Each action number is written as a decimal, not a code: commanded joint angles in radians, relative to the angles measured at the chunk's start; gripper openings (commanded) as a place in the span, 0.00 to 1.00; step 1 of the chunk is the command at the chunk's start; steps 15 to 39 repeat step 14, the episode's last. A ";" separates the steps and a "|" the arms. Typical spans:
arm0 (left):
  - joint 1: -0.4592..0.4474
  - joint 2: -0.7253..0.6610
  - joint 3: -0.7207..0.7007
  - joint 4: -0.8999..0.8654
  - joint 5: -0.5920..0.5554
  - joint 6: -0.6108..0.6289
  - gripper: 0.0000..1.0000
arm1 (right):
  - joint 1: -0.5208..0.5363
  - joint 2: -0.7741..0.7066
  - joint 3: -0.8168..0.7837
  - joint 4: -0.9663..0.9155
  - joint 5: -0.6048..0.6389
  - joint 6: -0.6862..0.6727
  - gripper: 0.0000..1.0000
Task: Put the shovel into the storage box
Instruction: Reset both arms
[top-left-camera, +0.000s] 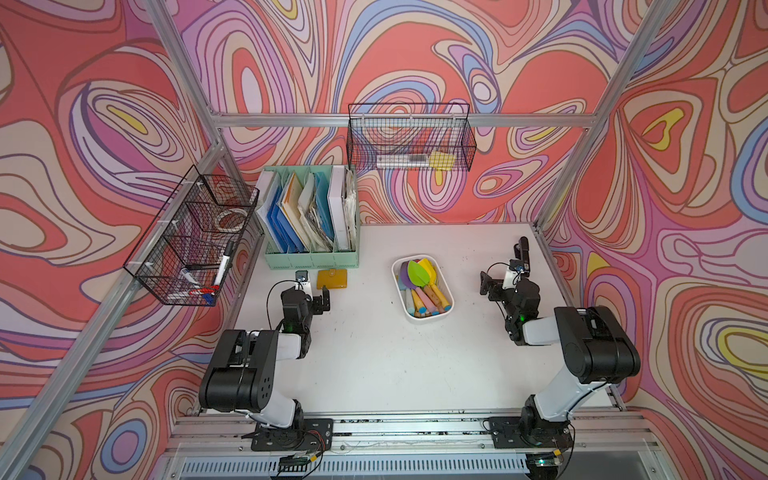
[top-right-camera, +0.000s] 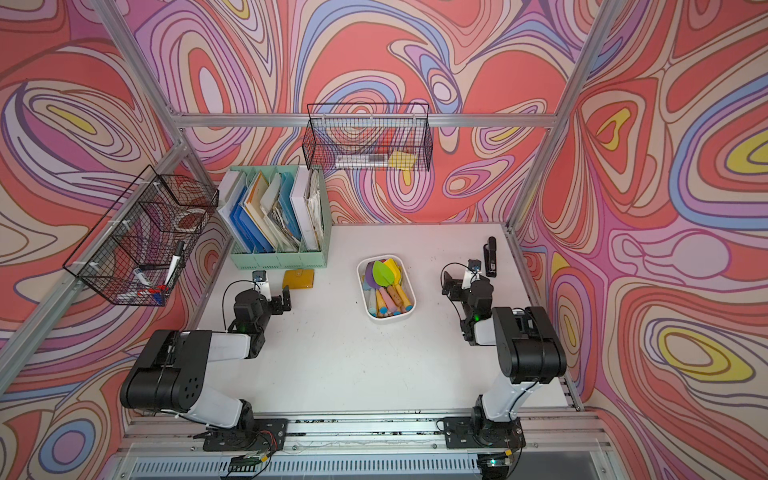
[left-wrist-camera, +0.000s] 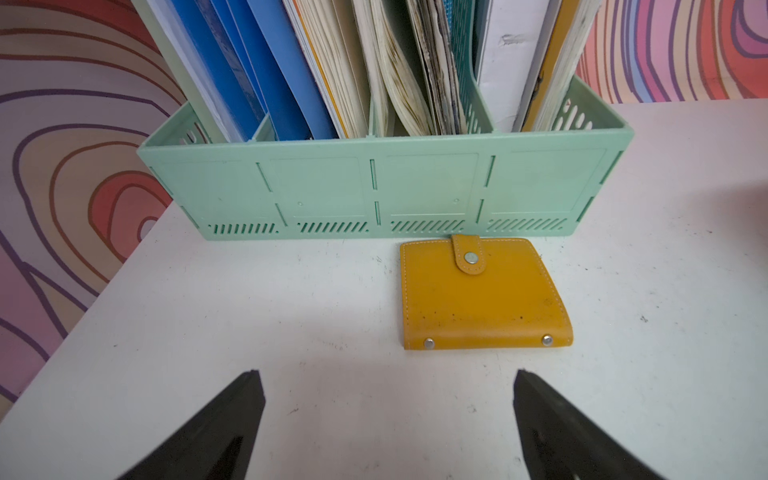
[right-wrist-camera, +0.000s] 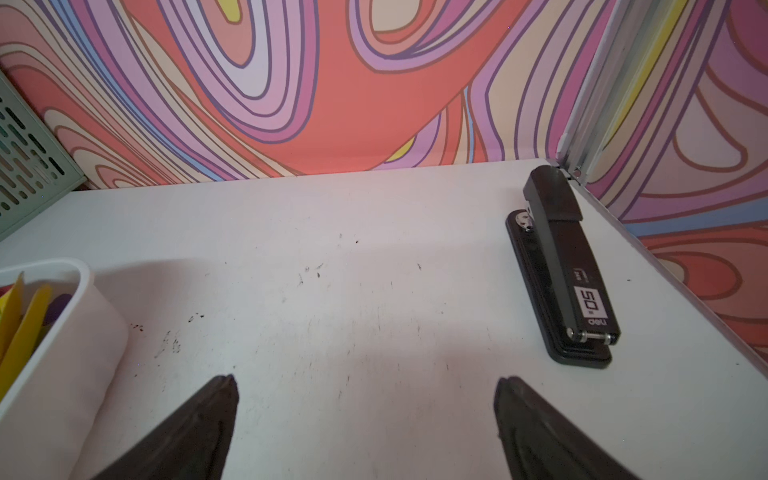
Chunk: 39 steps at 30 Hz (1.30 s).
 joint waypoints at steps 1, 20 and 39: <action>0.004 -0.002 -0.003 -0.010 0.012 -0.006 0.99 | 0.000 -0.008 -0.010 -0.020 0.024 -0.012 0.98; 0.004 0.000 -0.002 -0.008 0.017 -0.003 0.99 | -0.001 -0.007 -0.008 -0.021 0.022 -0.012 0.98; 0.004 0.000 -0.002 -0.008 0.017 -0.003 0.99 | -0.001 -0.007 -0.008 -0.021 0.022 -0.012 0.98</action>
